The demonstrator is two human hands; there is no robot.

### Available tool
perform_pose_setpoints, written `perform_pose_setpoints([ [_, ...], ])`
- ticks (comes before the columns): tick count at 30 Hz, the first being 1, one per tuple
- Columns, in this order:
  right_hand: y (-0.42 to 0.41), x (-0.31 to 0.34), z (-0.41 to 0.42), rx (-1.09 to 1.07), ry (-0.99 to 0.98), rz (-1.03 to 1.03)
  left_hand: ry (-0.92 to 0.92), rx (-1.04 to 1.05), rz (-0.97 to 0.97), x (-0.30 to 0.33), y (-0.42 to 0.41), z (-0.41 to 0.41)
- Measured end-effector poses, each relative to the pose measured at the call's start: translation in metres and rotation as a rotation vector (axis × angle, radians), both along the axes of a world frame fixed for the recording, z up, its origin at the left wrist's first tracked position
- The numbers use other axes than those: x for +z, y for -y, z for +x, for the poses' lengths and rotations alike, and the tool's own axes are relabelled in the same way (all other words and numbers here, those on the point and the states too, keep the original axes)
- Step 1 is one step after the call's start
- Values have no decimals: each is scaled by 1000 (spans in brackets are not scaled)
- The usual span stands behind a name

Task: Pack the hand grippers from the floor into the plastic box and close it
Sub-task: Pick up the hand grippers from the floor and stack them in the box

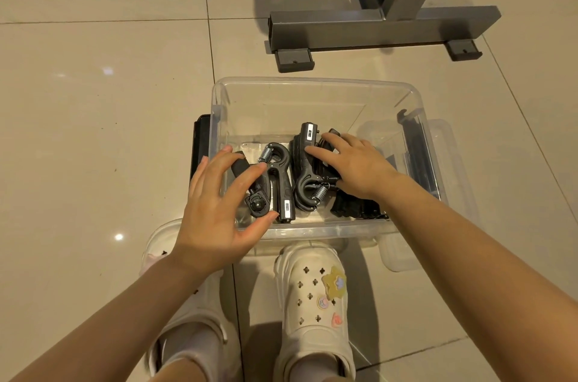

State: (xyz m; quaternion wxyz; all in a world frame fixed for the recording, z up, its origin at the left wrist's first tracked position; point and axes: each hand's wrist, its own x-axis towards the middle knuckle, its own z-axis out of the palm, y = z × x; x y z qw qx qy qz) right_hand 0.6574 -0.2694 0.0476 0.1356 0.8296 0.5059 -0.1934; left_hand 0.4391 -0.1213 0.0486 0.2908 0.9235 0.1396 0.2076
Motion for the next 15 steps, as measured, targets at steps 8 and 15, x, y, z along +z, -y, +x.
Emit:
perform_pose_setpoints([
  [8,16,-4,4,-81,-27,17,1,-2,0,2,0,0],
  [15,32,-4,12,-236,-56,-56,11,-2,-5,4,1,1],
])
